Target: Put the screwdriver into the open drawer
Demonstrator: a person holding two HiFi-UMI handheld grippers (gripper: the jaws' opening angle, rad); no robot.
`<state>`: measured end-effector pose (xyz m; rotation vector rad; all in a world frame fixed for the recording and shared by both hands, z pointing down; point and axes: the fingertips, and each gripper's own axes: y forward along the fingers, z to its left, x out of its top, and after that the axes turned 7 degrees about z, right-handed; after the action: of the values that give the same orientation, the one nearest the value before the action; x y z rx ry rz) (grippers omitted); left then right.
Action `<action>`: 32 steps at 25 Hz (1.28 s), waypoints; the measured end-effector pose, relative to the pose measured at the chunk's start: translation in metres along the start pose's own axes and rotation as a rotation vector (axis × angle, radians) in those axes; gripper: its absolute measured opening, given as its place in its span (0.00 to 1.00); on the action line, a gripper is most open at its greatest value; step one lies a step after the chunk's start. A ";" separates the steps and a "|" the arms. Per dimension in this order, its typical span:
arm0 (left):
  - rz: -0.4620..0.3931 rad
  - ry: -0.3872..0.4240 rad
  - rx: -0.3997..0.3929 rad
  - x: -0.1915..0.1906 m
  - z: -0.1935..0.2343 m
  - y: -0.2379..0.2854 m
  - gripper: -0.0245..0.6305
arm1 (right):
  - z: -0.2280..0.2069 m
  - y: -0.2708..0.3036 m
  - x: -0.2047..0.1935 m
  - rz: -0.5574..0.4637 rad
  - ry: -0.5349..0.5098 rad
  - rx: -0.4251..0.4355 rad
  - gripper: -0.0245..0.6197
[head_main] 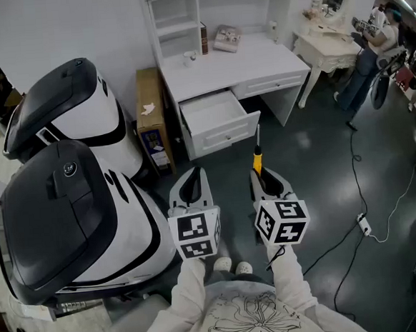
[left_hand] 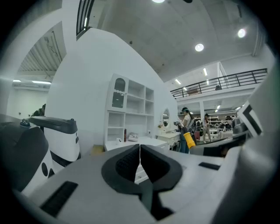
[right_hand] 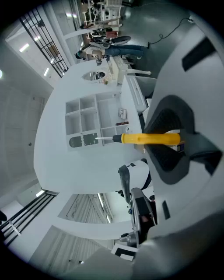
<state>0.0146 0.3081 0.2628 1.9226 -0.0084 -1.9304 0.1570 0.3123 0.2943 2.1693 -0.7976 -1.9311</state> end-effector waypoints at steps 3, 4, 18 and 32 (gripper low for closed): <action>-0.001 -0.001 -0.002 0.001 0.000 0.001 0.05 | -0.001 0.001 0.000 0.000 0.003 -0.002 0.14; -0.002 -0.002 -0.003 0.001 0.000 0.002 0.05 | -0.001 0.001 0.000 0.001 0.003 -0.002 0.14; 0.009 -0.002 -0.009 -0.004 0.017 0.015 0.05 | 0.011 0.027 -0.002 0.007 0.025 0.016 0.15; 0.047 -0.037 0.058 -0.017 0.062 0.049 0.05 | 0.018 0.083 -0.002 0.060 0.024 0.057 0.15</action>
<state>-0.0317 0.2514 0.2964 1.9062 -0.1204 -1.9545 0.1150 0.2471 0.3287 2.1701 -0.9140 -1.8726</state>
